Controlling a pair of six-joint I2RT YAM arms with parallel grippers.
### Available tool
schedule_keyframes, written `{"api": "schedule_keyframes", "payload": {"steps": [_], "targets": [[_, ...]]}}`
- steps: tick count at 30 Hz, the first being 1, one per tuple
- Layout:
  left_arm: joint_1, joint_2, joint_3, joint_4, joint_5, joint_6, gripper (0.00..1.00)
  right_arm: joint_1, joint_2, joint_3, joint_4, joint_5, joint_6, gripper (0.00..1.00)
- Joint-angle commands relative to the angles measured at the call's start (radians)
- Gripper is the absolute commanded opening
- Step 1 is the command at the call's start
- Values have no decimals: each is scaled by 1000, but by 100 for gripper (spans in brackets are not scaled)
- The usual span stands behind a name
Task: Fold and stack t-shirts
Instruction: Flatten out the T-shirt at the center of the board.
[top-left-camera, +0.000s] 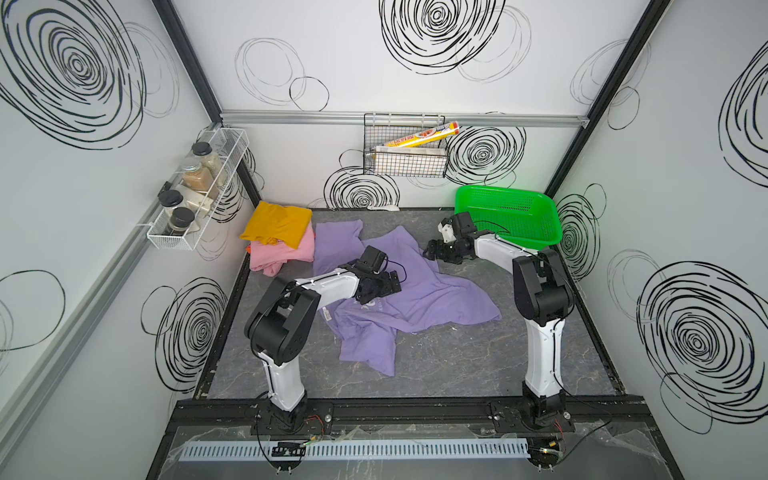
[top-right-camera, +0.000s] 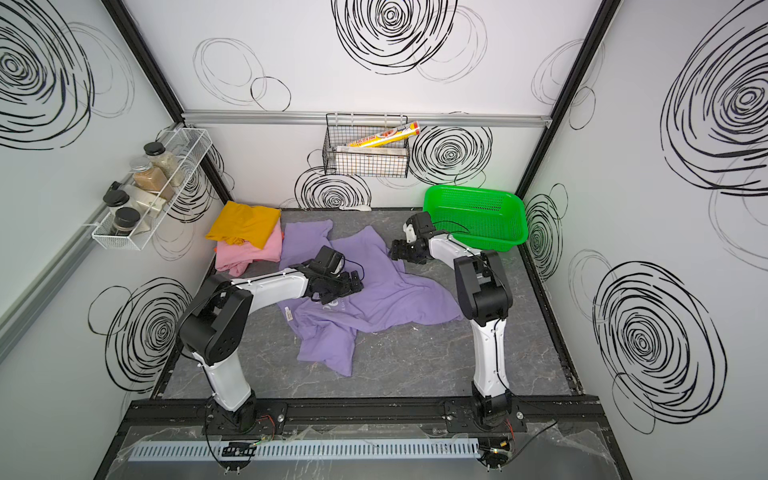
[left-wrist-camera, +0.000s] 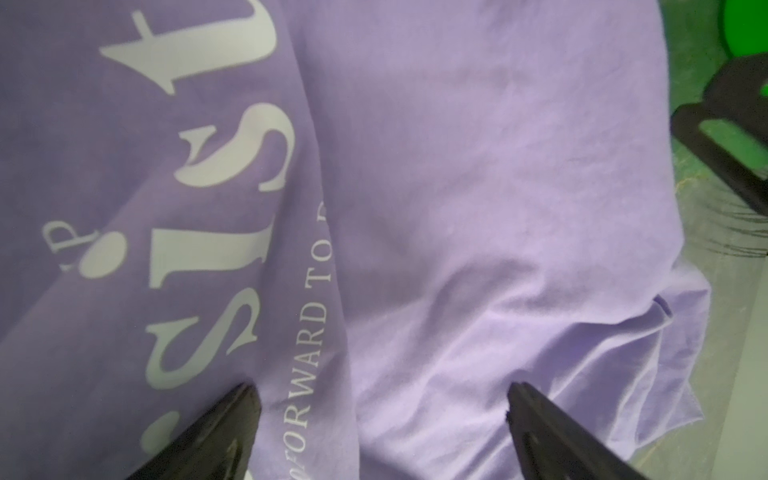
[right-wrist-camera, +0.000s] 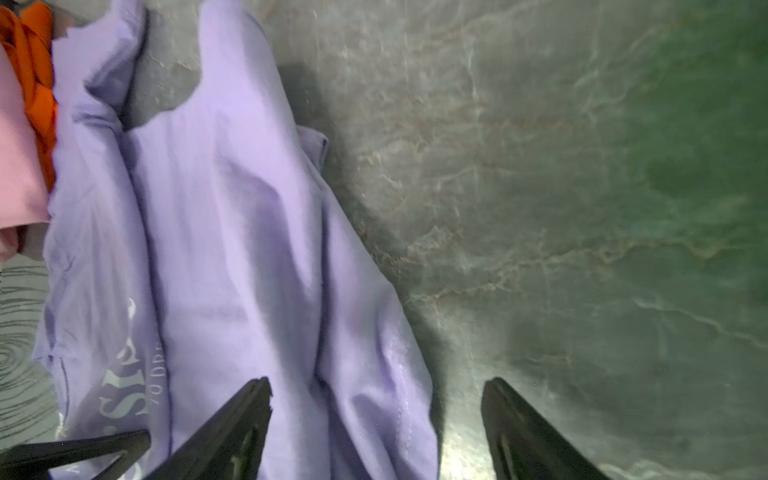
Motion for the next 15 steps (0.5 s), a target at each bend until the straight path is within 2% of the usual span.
{"api": "schedule_keyframes", "payload": {"steps": [1,4,8,10,12,15], "targets": [[-10,-5,-64,-118,-25,16,99,4,6,-36,50,-1,9,82],[-16,-29,-90,-119,-19,12,99,4,15,-51,67,-9,16,79],[-28,-48,-120,-117,-9,2,99,5,36,-59,109,-56,47,61],[-34,-54,-128,-117,-8,-2,99,7,48,-61,131,-80,60,41],[-41,-62,-136,-117,-6,-2,99,10,57,-56,138,-83,70,0],[-46,-72,-152,-118,-5,-3,99,15,58,-49,134,-69,71,0]]}}
